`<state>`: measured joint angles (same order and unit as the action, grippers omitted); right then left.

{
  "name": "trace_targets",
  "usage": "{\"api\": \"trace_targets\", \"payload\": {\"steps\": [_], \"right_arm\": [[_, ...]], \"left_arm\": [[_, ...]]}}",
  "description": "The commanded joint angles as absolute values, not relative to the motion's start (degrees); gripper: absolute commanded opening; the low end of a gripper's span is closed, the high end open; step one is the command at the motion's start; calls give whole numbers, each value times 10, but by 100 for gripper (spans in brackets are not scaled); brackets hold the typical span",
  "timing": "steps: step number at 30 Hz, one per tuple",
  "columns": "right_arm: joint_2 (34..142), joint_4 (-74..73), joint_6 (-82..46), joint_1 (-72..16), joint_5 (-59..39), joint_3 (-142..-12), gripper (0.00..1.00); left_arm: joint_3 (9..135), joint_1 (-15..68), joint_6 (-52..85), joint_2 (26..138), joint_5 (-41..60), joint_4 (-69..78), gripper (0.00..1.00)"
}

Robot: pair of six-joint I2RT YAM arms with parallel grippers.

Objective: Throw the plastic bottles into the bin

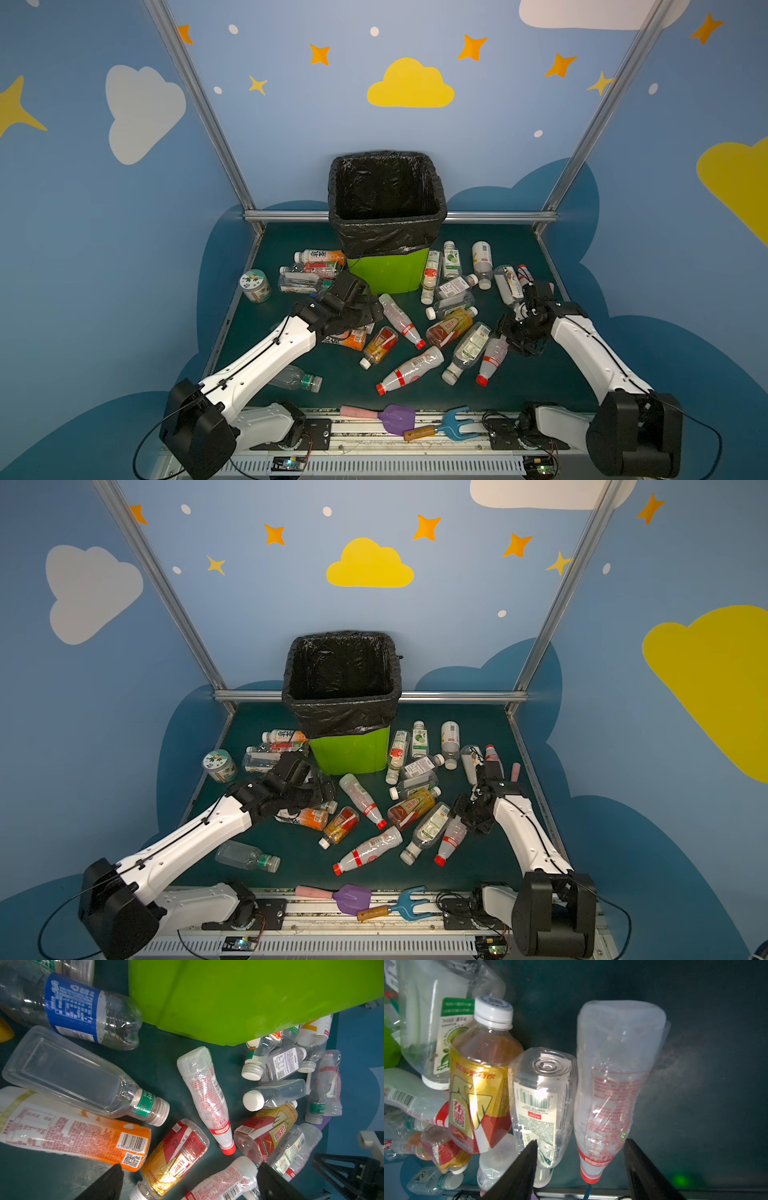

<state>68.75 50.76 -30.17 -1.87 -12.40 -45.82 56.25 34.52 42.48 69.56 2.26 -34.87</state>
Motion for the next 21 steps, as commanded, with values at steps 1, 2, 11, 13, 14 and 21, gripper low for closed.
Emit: {"api": "trace_targets", "payload": {"steps": [1, 2, 11, 13, 14, 21], "right_arm": [[681, 504, -325, -10, -103, -445, 65], [681, 501, -328, -10, -103, -443, 64], [694, 486, -344, -4, -96, -434, 62], [698, 481, -348, -4, -97, -432, 61], [702, 479, -349, -5, -97, -431, 61], [736, 471, -347, -3, -87, -432, 61]], "left_arm": [[572, 332, 396, 691, 33, -340, 100], [572, 328, 392, 689, 38, -340, 100], [557, 287, 374, 675, 77, -341, 100], [554, 279, 371, 672, 83, -340, 100], [553, 274, 369, 670, 86, -341, 100], [547, 252, 359, 657, 98, -343, 100]]}}
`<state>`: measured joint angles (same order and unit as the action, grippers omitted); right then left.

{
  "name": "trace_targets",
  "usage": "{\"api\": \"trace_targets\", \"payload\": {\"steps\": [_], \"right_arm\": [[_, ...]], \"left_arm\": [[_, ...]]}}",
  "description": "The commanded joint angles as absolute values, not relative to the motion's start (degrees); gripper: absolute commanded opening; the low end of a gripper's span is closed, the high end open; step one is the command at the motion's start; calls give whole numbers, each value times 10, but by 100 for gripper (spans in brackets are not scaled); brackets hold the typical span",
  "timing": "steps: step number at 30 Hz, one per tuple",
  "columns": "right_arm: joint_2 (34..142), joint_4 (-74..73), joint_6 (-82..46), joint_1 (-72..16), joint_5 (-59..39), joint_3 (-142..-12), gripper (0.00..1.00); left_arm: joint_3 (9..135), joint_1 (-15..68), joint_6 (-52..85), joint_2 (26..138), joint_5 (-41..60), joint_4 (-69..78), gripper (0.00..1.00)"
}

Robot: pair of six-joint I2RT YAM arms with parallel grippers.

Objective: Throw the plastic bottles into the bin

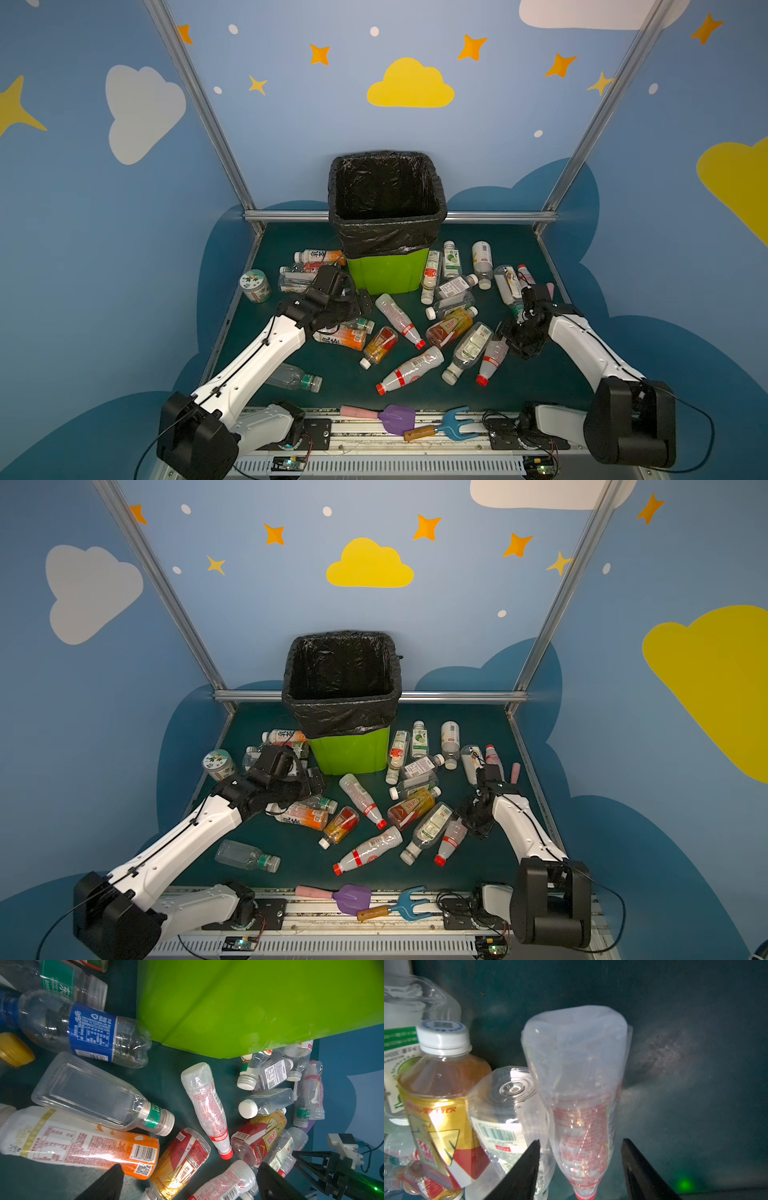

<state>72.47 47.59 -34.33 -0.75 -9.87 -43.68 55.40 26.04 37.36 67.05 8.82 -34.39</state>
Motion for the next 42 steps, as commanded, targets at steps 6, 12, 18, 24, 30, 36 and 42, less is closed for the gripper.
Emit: {"api": "trace_targets", "payload": {"steps": [6, 12, 18, 24, 30, 36, 42], "right_arm": [[768, 457, -347, -3, -84, -425, 61], [795, 449, -347, -2, -87, -426, 57], [758, 467, -350, 0, -83, -438, 49], [677, 518, -349, 13, -70, -476, 49], [562, 496, -389, 21, -67, -526, 50], [534, 386, -410, 17, -85, -663, 48], [697, 291, -390, -93, -80, -938, 49]], "left_arm": [[546, 233, 353, 656, 110, -342, 100], [546, 218, 351, 657, 118, -340, 100], [547, 203, 347, 652, 118, -343, 100], [561, 187, 335, 658, 118, -358, 100], [579, 171, 328, 663, 97, -382, 100], [604, 160, 320, 666, 99, -396, 100], [628, 155, 311, 667, 93, -410, 100]]}}
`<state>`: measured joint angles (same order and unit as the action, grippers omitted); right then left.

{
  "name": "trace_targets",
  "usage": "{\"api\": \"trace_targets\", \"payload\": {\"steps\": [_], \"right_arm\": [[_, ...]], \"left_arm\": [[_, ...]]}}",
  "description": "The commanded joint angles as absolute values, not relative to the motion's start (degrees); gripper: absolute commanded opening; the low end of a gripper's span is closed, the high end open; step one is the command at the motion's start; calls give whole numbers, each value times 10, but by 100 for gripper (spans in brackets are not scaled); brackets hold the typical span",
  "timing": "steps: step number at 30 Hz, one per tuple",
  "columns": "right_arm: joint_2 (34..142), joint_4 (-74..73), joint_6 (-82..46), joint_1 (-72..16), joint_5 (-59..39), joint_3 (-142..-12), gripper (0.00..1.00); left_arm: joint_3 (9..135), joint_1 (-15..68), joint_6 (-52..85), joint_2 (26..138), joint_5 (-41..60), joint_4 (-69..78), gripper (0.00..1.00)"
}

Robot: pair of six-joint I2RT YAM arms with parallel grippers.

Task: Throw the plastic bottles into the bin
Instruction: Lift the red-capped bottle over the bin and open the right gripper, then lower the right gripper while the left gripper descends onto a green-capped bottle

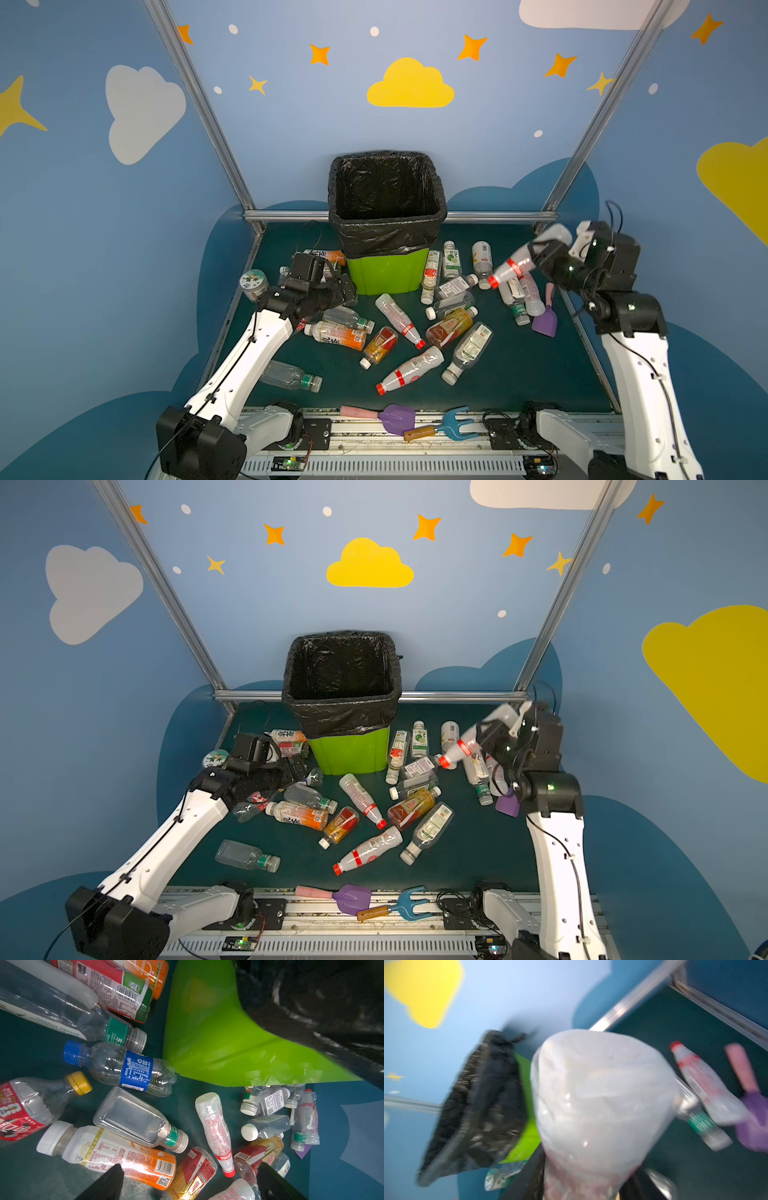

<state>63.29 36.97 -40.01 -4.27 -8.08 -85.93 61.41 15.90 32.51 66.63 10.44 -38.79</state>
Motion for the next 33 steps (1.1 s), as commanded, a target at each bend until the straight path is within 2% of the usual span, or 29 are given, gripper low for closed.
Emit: {"api": "trace_targets", "payload": {"steps": [1, 5, 7, 8, 10, 12, 14, 18, 20, 26, 33], "right_arm": [[740, 278, -385, -122, -75, -997, 49], [978, 319, -356, -219, -90, -1318, 53], [1136, 398, -351, -248, -110, -1572, 63], [1208, 431, -364, -249, -118, -1691, 71], [1271, 476, -395, -234, -121, -1798, 81], [1251, 498, -398, -212, -131, -1771, 82], [1179, 489, -369, -194, -137, -1661, 83], [941, 260, -361, -173, -120, -1255, 82], [848, 201, -354, -157, -106, -1119, 81], [717, 309, -274, -110, -107, -989, 78], [689, 439, -225, -103, -177, -893, 75]], "left_arm": [[631, 153, 311, 665, 93, -411, 100], [638, 149, 313, 663, 91, -420, 100], [641, 148, 316, 660, 91, -427, 100], [643, 146, 318, 658, 91, -430, 100], [646, 144, 319, 652, 88, -441, 100], [646, 141, 319, 641, 78, -455, 100], [641, 137, 319, 623, 60, -470, 100], [626, 117, 322, 592, 30, -493, 100], [623, 103, 323, 585, 26, -505, 100], [600, 53, 339, 583, 25, -526, 98], [564, -21, 359, 597, 83, -563, 100]]}}
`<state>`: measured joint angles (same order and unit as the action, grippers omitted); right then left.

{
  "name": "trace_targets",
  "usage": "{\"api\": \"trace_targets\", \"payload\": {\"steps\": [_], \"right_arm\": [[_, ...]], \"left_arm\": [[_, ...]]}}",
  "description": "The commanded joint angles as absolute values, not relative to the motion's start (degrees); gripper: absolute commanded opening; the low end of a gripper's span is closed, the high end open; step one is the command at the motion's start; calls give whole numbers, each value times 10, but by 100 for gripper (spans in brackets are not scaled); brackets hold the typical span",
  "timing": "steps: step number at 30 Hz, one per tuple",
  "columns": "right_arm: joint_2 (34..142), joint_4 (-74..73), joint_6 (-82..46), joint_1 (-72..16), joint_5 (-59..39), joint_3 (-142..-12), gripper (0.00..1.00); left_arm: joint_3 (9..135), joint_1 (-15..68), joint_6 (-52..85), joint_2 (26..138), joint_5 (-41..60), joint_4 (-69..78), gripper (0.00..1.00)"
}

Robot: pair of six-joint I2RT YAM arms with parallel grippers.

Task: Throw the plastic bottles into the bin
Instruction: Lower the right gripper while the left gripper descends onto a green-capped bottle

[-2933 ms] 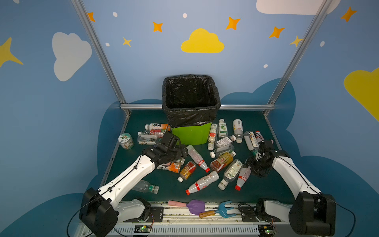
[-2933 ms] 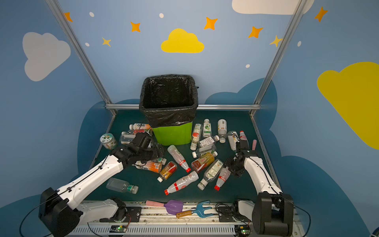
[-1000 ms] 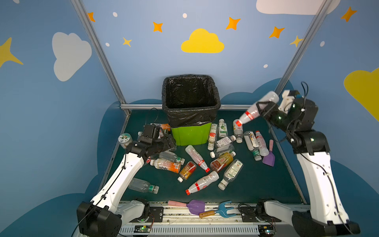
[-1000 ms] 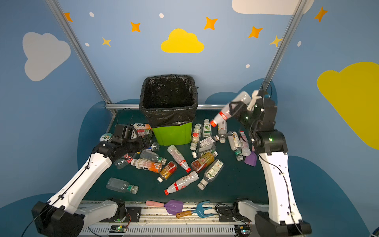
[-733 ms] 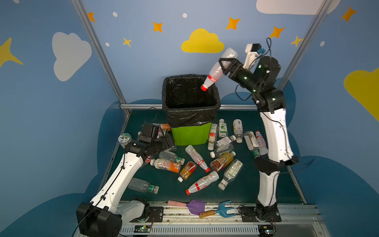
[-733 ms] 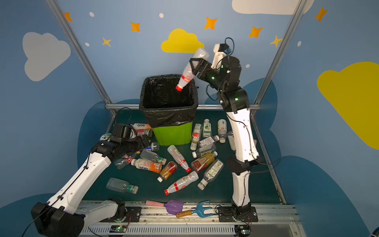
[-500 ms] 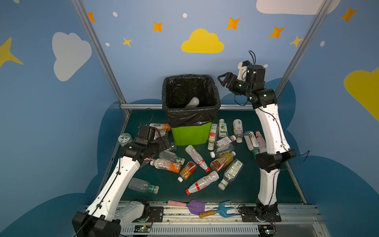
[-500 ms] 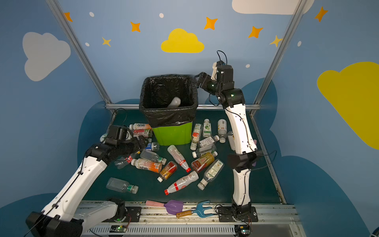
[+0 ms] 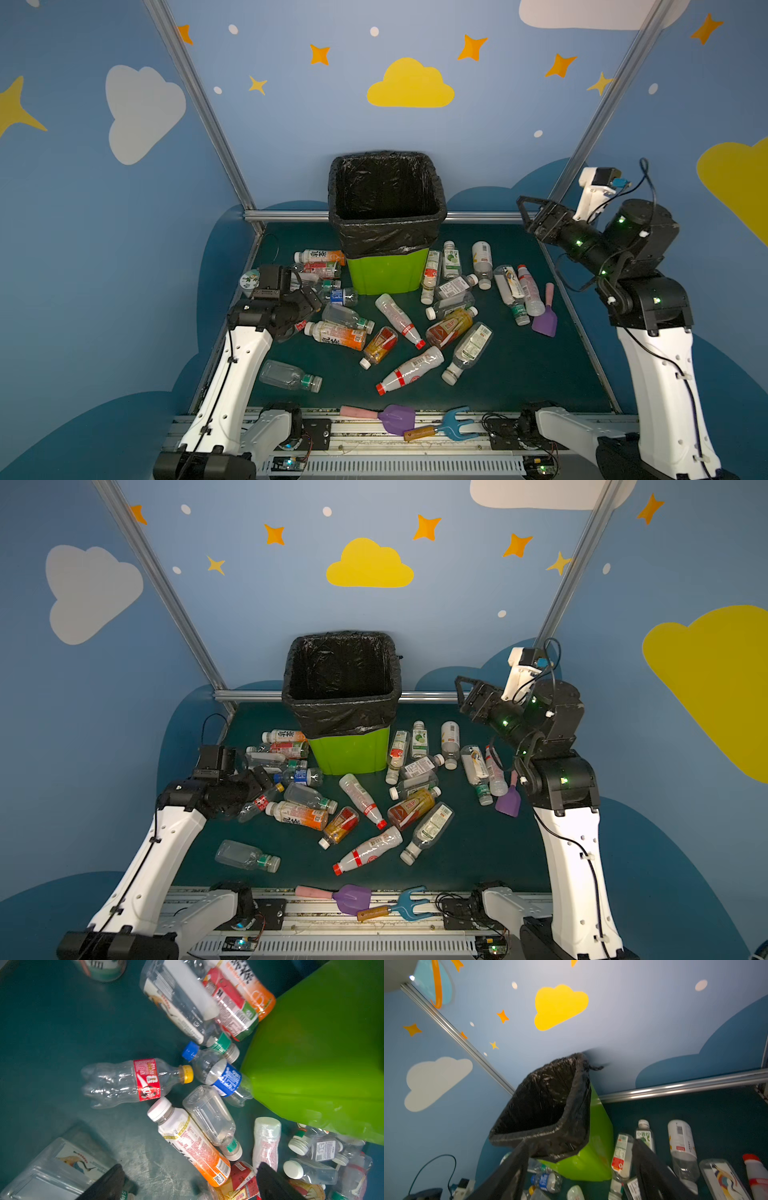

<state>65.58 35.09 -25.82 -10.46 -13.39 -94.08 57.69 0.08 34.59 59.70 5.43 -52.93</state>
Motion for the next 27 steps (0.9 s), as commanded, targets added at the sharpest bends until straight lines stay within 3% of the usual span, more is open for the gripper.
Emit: {"api": "trace_targets", "payload": {"steps": [1, 7, 14, 27], "right_arm": [[690, 445, -226, -103, -201, -874, 74], [709, 465, -229, -117, -312, -777, 65], [707, 467, -229, -141, -344, -694, 67], [739, 454, -204, -152, -418, -672, 67]], "left_arm": [[555, -29, 364, 593, 90, -564, 100], [525, -52, 364, 567, 77, -582, 99], [466, -52, 452, 532, 139, -588, 100], [405, -52, 568, 426, 13, -694, 99]]}}
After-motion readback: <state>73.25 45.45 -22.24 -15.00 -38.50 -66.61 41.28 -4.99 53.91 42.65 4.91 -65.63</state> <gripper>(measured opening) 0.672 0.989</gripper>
